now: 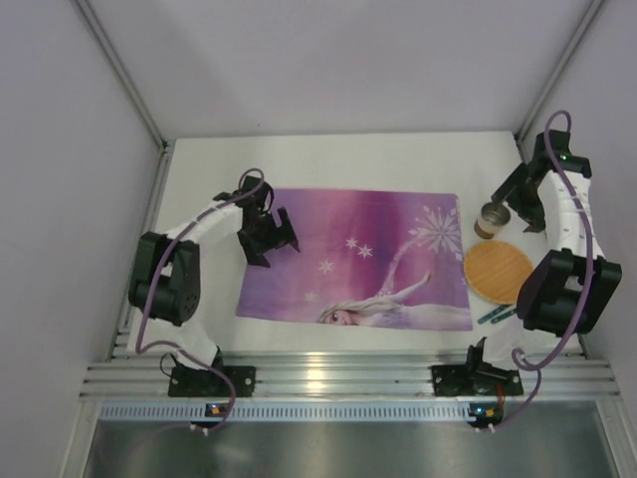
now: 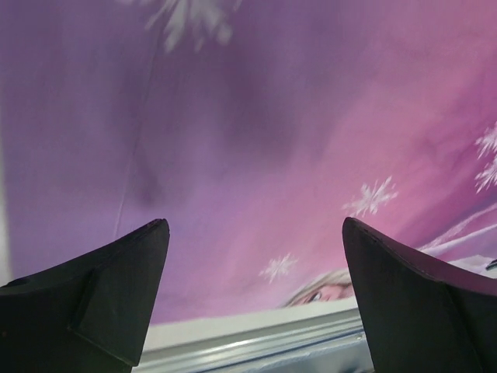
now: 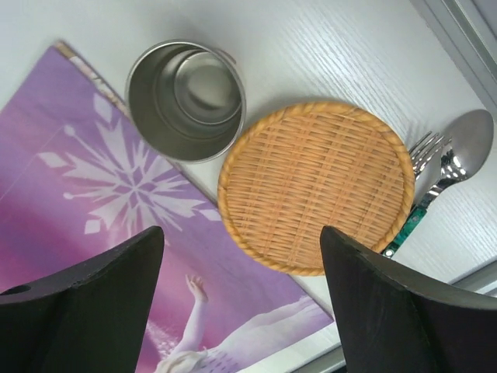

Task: Set the dinner table for one person

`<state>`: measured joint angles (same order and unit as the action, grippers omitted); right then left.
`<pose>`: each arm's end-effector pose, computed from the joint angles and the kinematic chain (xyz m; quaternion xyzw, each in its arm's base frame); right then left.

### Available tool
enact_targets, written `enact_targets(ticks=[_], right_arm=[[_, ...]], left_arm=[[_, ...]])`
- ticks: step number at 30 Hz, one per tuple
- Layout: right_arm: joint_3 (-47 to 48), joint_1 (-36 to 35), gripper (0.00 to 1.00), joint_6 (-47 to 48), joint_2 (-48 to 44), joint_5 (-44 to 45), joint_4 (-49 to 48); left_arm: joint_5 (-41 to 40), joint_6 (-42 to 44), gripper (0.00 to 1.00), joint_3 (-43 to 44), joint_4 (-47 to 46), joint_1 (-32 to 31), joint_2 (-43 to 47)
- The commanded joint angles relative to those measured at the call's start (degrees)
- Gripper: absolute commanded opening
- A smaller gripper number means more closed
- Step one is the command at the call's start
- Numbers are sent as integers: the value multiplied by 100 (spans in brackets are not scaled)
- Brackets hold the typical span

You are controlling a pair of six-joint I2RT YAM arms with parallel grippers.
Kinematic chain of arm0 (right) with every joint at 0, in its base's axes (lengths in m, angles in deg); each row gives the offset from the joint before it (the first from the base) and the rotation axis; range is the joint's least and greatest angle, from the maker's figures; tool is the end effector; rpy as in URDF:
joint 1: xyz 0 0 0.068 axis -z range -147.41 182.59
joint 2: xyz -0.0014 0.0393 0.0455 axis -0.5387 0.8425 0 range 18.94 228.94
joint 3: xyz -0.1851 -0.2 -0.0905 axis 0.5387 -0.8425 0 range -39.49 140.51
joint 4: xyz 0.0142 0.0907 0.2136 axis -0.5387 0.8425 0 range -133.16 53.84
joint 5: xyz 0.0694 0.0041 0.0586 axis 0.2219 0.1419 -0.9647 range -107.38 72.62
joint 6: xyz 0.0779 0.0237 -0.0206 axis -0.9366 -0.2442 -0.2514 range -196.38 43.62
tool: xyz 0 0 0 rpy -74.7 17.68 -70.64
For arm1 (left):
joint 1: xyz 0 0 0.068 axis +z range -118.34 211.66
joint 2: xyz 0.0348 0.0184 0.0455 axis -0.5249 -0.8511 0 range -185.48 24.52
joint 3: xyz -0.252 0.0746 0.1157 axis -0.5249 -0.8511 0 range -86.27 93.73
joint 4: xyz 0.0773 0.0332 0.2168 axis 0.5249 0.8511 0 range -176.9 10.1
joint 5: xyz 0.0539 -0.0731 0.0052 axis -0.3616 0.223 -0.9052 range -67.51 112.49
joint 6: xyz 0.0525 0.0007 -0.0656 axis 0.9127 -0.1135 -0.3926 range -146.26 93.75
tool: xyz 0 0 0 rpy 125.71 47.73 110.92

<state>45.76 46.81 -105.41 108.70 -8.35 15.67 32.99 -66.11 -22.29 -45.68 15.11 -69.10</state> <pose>0.2904 -0.0856 0.3043 0.3744 0.8951 -0.0464 0.2378 0.2848 -0.0986 0.1998 -0.1834 0.9648 -0.1578 0.1033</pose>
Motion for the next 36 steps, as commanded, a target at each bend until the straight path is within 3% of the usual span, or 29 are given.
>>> enact_targets(ticks=[1,5,9,24,27,31,36], right_arm=[[685,169,81,144,366,46,217],[1124,318,77,135,972,-7,252],[1362,318,73,109,1368,19,208],[1169,301,58,-129,2379,-16,-389],[1169,283,51,-58,2511,28,-468],[1204,196,29,-14,2634,80,-565],[1283,90,9,38,2766,98,-618]], left_arm=[[663,206,99,1015,-938,-40,-910],[936,110,98,2019,-993,-49,-2121],[857,13,98,2539,-764,-14,-2678],[-127,-128,98,1020,-676,767,-1958],[-189,-40,98,756,-711,935,-1844],[-329,-66,98,563,-676,988,-1756],[-681,-417,98,492,-387,1075,-1659]])
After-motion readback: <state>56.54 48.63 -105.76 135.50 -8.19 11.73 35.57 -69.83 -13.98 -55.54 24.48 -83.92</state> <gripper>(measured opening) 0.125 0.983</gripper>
